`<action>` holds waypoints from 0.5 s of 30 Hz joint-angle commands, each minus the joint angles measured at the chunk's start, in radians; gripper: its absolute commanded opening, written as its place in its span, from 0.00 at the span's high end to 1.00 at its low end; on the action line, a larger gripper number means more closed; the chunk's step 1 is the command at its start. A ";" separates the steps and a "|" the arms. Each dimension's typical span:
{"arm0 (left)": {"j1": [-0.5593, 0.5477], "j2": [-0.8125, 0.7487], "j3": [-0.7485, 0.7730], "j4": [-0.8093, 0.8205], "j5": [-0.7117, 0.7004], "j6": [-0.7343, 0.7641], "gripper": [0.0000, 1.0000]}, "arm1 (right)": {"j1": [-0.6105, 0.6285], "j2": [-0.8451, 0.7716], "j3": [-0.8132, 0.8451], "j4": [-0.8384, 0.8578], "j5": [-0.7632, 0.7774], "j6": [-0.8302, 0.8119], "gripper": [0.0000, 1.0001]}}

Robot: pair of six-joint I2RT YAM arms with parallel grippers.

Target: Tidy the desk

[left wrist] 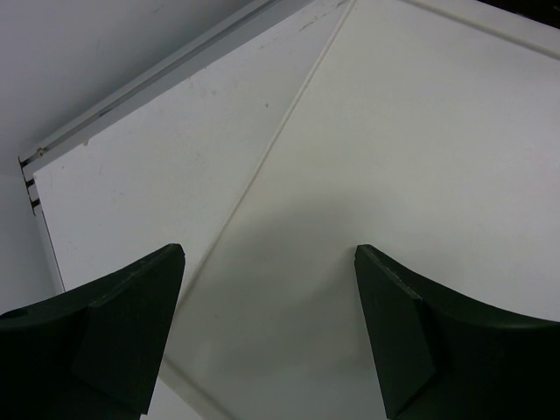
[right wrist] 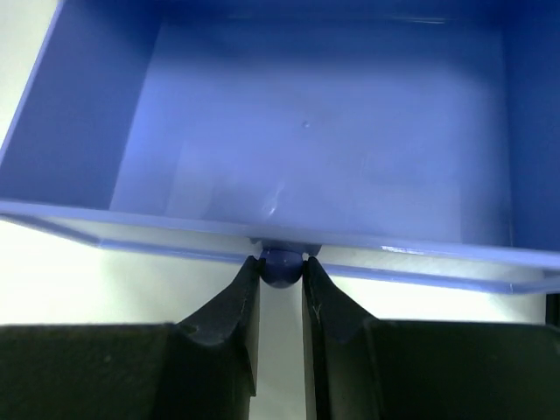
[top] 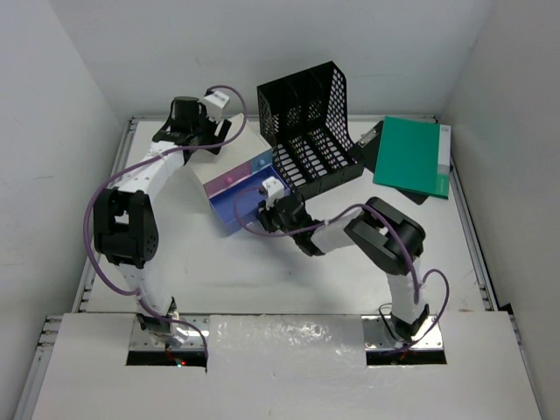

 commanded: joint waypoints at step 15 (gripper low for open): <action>0.295 -0.484 -0.140 -0.434 0.113 0.036 0.00 | 0.078 -0.401 -0.158 -0.332 -0.151 -0.097 0.01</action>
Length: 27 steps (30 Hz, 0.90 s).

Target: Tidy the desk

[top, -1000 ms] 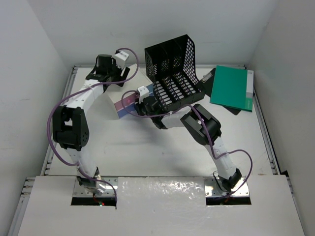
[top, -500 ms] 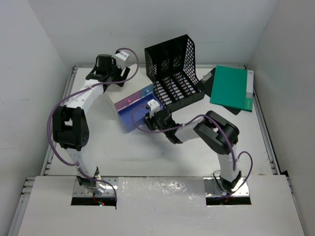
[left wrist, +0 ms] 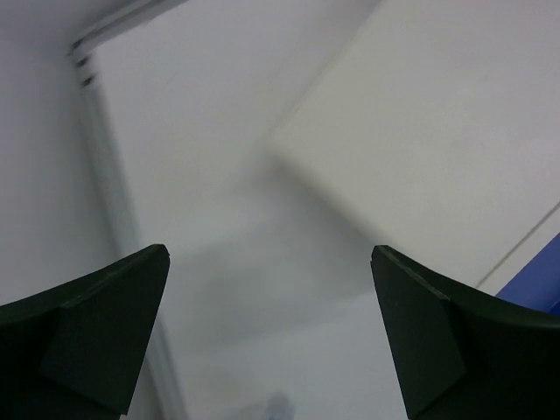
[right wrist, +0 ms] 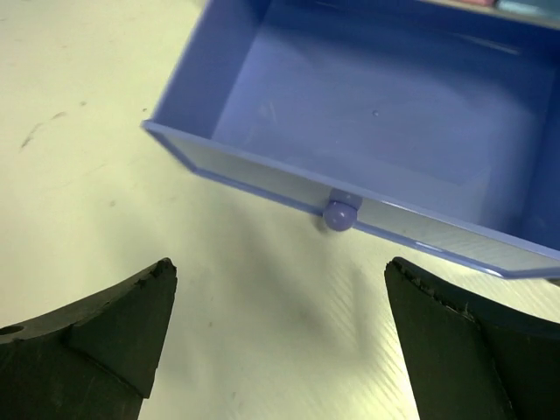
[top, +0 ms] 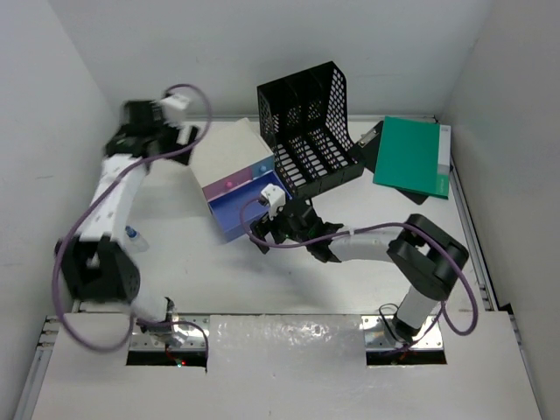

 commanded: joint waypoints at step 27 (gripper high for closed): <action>0.659 -0.287 -0.740 0.057 0.325 0.230 0.16 | 0.082 -0.097 0.068 -0.202 0.014 -0.114 0.01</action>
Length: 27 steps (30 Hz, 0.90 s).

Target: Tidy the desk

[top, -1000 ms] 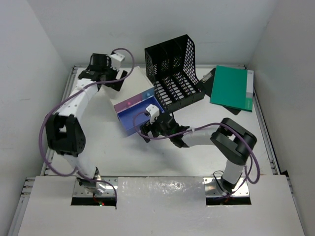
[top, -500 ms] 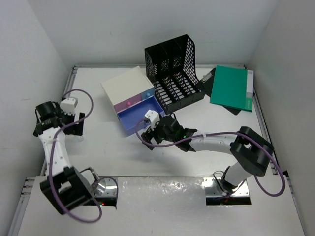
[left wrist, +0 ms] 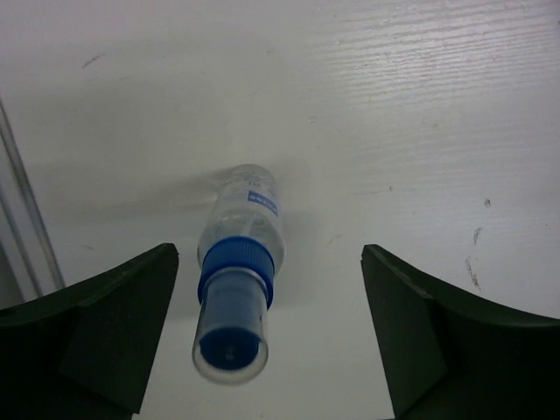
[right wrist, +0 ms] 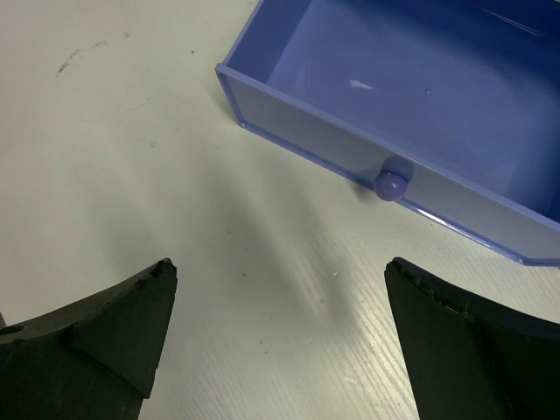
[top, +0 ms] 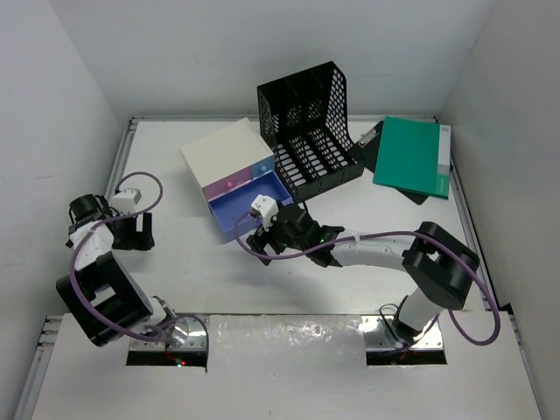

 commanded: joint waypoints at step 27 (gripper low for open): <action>-1.039 0.056 0.641 -0.267 -0.318 -0.206 1.00 | -0.209 -0.214 0.185 -0.381 0.128 0.044 0.01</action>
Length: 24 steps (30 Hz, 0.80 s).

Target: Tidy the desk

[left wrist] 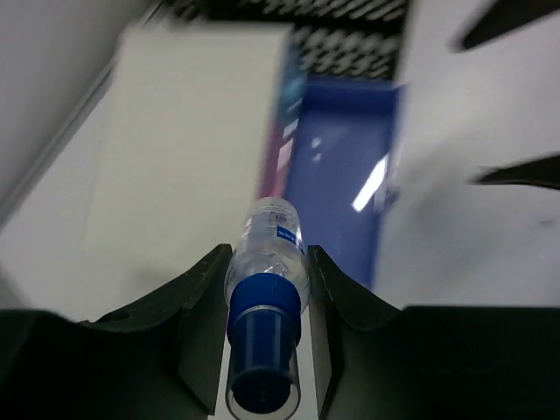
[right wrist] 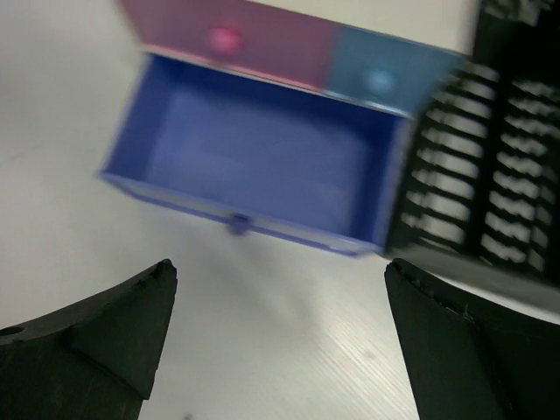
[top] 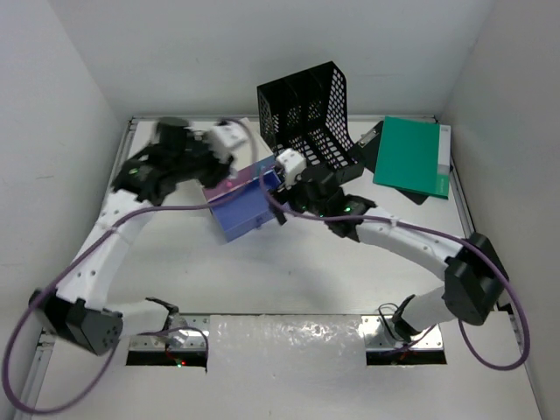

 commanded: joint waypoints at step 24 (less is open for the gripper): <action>-0.429 0.845 0.476 -0.342 -0.644 -0.077 0.00 | -0.110 -0.433 -0.221 -0.263 0.262 0.065 0.01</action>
